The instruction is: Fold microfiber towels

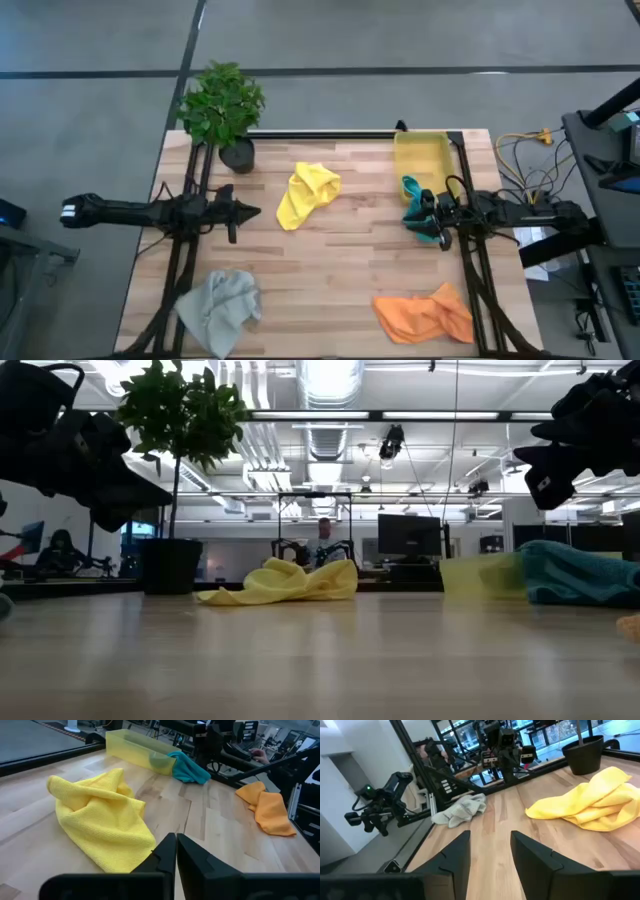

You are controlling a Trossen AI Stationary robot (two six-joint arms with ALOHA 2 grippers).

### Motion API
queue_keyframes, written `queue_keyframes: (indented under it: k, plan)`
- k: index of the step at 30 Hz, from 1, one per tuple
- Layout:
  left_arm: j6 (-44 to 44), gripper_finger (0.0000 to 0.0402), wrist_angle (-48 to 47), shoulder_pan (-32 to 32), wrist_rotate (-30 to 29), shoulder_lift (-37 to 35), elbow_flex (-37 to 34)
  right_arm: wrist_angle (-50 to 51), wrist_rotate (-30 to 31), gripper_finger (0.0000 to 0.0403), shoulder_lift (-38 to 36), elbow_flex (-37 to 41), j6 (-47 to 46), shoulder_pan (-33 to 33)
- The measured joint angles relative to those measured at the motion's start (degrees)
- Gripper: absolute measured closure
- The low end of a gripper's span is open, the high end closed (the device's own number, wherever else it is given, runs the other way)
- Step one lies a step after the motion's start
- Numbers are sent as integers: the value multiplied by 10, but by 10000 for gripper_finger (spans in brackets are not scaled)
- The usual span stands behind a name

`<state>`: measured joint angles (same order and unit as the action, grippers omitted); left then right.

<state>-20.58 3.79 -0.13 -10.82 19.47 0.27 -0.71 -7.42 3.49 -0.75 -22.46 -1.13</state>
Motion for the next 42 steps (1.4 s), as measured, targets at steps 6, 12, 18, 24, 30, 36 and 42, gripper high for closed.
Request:
queue_keyframes:
  k: [6, 12, 18, 24, 30, 36, 42]
  plan:
    - [0, 402, 0, 0, 0, 0, 0, 0, 0, 268, 0, 0, 0, 0]
    - [0, 402, 0, 0, 0, 0, 0, 0, 0, 268, 0, 0, 0, 0]
    - [0, 402, 0, 0, 0, 0, 0, 0, 0, 268, 0, 0, 0, 0]
    - [0, 402, 0, 0, 0, 0, 0, 0, 0, 268, 0, 0, 0, 0]
    - [0, 402, 0, 0, 0, 0, 0, 0, 0, 268, 0, 0, 0, 0]
    - [0, 402, 0, 0, 0, 0, 0, 0, 0, 268, 0, 0, 0, 0]
    - [0, 402, 0, 0, 0, 0, 0, 0, 0, 268, 0, 0, 0, 0]
